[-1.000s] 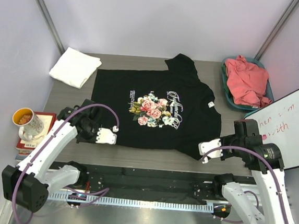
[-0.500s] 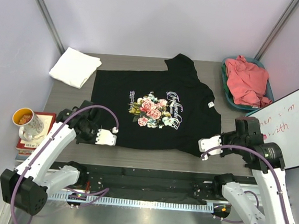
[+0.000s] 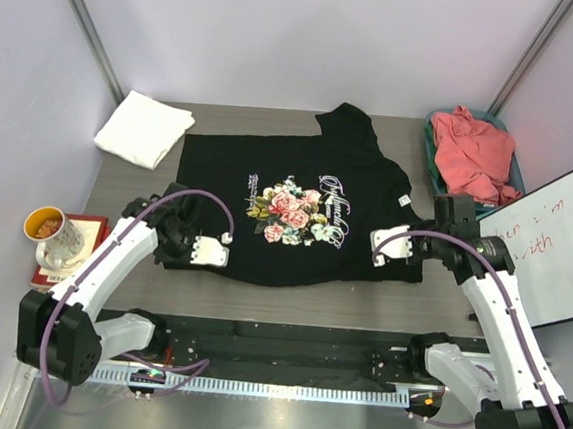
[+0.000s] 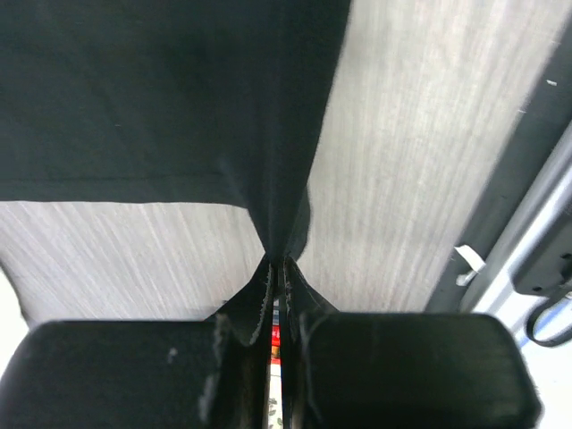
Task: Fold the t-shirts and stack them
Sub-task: Fold the flattened tshirt in 1/3 of the way
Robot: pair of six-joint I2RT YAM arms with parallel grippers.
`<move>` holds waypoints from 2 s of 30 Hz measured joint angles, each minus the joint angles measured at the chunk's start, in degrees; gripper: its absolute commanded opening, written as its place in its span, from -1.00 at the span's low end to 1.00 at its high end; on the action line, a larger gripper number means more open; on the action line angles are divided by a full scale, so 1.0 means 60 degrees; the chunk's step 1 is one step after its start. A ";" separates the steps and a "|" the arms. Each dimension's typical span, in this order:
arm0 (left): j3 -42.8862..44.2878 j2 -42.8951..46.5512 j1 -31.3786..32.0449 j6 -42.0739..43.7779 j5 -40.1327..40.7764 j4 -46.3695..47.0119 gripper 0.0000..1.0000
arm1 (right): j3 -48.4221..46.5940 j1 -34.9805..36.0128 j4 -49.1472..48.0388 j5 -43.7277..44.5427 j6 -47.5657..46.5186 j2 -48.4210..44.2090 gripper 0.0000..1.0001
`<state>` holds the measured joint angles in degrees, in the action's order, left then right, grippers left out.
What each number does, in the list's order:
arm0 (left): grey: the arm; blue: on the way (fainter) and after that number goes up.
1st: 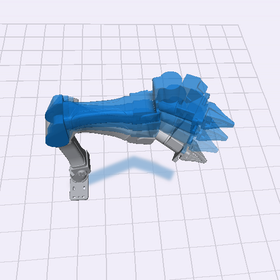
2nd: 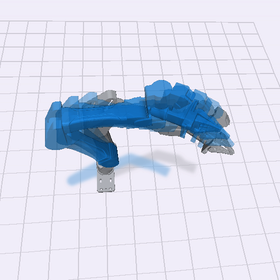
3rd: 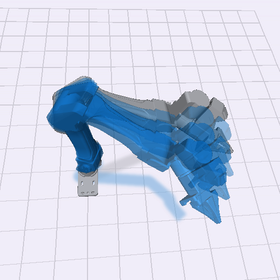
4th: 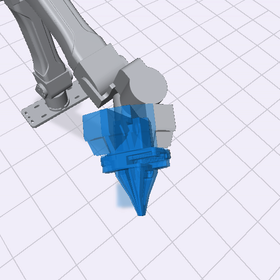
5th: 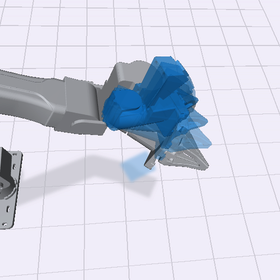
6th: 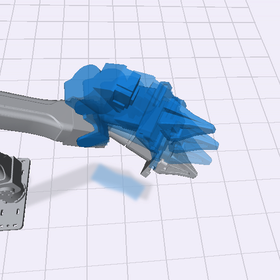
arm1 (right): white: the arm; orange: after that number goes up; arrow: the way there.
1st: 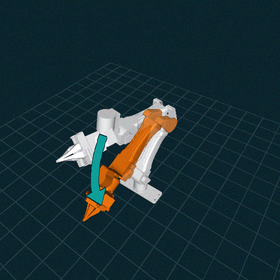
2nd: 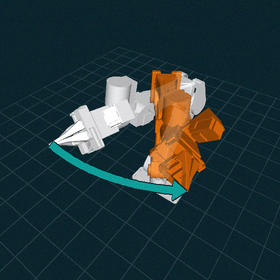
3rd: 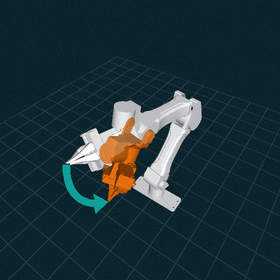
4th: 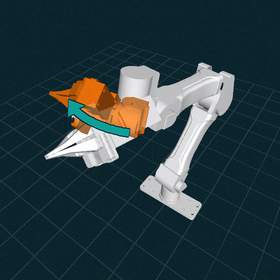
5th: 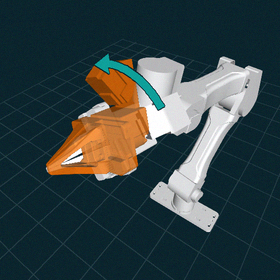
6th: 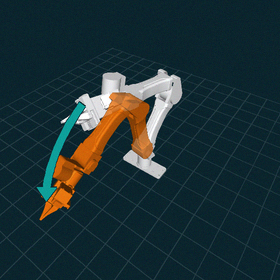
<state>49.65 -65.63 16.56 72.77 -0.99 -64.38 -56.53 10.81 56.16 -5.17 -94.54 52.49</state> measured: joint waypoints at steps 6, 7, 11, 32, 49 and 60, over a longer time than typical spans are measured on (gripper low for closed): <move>0.0350 -0.0627 -0.0339 0.0175 0.0022 0.0455 -1.00 | -0.0004 -0.0444 -0.1129 -0.0066 -0.0015 0.0761 -0.98; 0.0448 -0.0739 -0.0441 0.0208 0.0018 0.0539 -1.00 | -0.0004 -0.0554 -0.1326 -0.0106 -0.0040 0.0947 -0.98; 0.0765 -0.1111 -0.0801 0.0273 0.0018 0.0871 -0.99 | -0.0004 -0.0841 -0.1942 -0.0219 -0.0157 0.1504 -0.98; 0.2029 -0.3082 -0.1355 0.0452 0.0011 0.1698 -1.00 | -0.0954 -0.0965 -0.4291 -0.0568 -0.0219 0.3993 -0.97; 0.2820 -0.4204 -0.1472 0.0412 0.0098 0.2065 -1.00 | -0.1687 -0.0965 -0.5031 -0.0827 -0.0262 0.4998 -0.98; 0.2820 -0.4510 -0.1508 0.0364 0.0423 0.2302 -1.00 | -0.1789 -0.0965 -0.5482 -0.0976 -0.0321 0.5388 -0.98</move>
<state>66.57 -92.68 7.51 74.96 1.54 -50.57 -67.26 5.02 23.27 -11.03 -96.47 84.82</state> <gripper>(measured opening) 0.005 0.018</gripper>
